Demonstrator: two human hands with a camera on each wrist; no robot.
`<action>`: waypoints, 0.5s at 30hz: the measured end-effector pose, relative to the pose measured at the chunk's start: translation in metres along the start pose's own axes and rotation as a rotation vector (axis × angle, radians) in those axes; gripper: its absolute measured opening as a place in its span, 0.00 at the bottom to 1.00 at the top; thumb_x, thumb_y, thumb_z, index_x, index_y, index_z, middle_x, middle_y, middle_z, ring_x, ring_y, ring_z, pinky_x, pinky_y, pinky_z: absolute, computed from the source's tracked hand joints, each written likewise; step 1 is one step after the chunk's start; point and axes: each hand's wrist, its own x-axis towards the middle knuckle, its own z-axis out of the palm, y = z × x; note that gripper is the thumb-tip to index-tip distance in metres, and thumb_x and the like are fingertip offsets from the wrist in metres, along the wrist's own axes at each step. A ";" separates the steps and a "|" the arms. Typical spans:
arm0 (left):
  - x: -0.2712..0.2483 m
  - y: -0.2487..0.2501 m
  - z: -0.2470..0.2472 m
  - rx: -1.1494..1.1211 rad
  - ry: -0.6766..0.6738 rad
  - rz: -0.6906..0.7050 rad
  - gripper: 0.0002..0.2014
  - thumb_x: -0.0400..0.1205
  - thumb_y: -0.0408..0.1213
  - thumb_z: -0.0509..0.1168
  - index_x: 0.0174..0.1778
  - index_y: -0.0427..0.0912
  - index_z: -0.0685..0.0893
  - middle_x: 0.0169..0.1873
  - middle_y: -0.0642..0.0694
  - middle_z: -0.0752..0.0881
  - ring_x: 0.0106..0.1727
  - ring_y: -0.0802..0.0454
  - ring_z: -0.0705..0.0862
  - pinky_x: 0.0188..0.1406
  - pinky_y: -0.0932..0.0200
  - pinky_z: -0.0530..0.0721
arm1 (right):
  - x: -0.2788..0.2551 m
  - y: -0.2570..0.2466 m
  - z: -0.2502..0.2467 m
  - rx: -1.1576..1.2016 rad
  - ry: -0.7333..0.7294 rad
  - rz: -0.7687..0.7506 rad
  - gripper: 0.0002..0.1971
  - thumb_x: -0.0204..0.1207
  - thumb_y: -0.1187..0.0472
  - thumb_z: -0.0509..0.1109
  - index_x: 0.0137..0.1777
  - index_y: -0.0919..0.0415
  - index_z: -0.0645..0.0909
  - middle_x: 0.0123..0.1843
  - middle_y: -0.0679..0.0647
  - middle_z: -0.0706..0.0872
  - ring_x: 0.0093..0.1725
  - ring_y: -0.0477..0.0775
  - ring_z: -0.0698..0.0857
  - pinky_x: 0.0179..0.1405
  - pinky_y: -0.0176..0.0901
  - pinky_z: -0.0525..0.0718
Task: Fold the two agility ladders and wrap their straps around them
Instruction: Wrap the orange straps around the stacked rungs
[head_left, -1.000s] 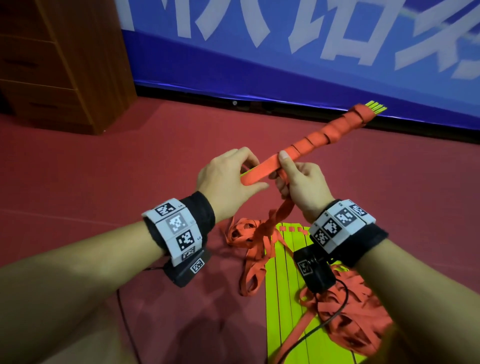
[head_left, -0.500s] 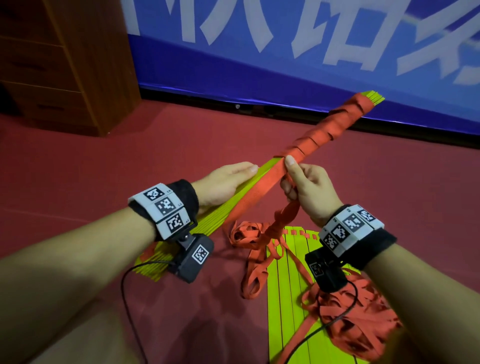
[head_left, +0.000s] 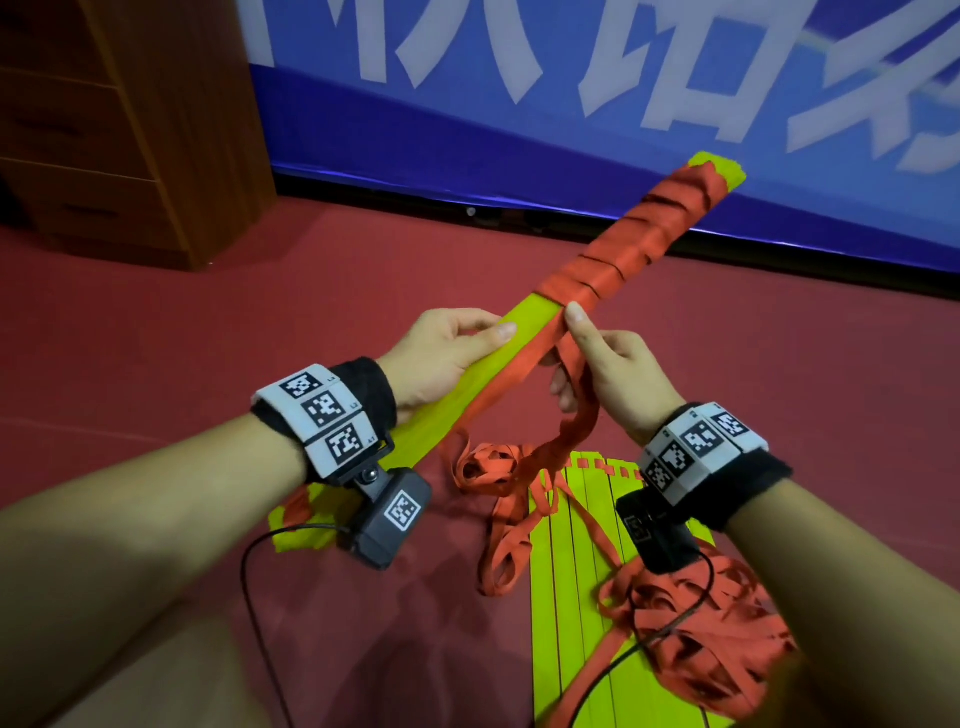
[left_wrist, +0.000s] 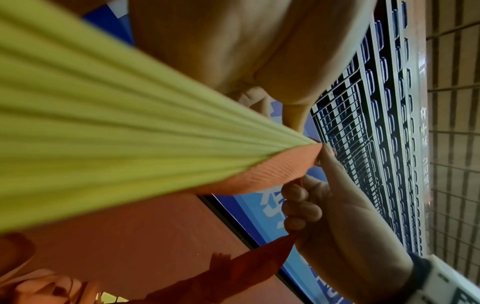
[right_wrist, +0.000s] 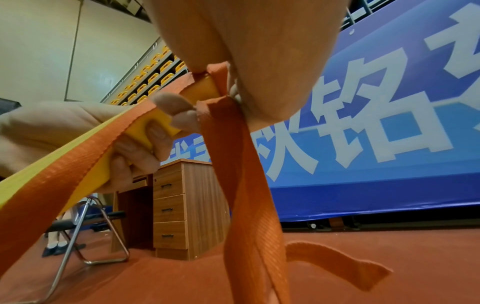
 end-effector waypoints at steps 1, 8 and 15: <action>0.000 -0.001 0.000 0.013 0.029 0.019 0.12 0.87 0.38 0.68 0.60 0.35 0.88 0.36 0.42 0.88 0.28 0.57 0.83 0.28 0.64 0.83 | 0.000 0.001 -0.001 0.003 -0.007 0.020 0.34 0.88 0.39 0.57 0.40 0.70 0.86 0.25 0.57 0.85 0.22 0.52 0.83 0.24 0.39 0.82; 0.003 -0.005 0.003 0.195 0.220 0.107 0.07 0.82 0.42 0.75 0.54 0.46 0.91 0.40 0.39 0.94 0.39 0.42 0.92 0.42 0.46 0.88 | 0.001 0.006 -0.003 -0.059 0.005 0.029 0.32 0.89 0.41 0.57 0.39 0.68 0.86 0.25 0.57 0.84 0.20 0.51 0.81 0.22 0.37 0.79; 0.005 -0.005 0.008 0.315 0.341 0.139 0.07 0.78 0.51 0.77 0.48 0.56 0.91 0.37 0.49 0.93 0.39 0.48 0.92 0.40 0.49 0.88 | 0.003 0.004 0.002 -0.059 0.078 -0.035 0.27 0.92 0.49 0.56 0.39 0.63 0.86 0.22 0.48 0.79 0.18 0.45 0.73 0.20 0.34 0.74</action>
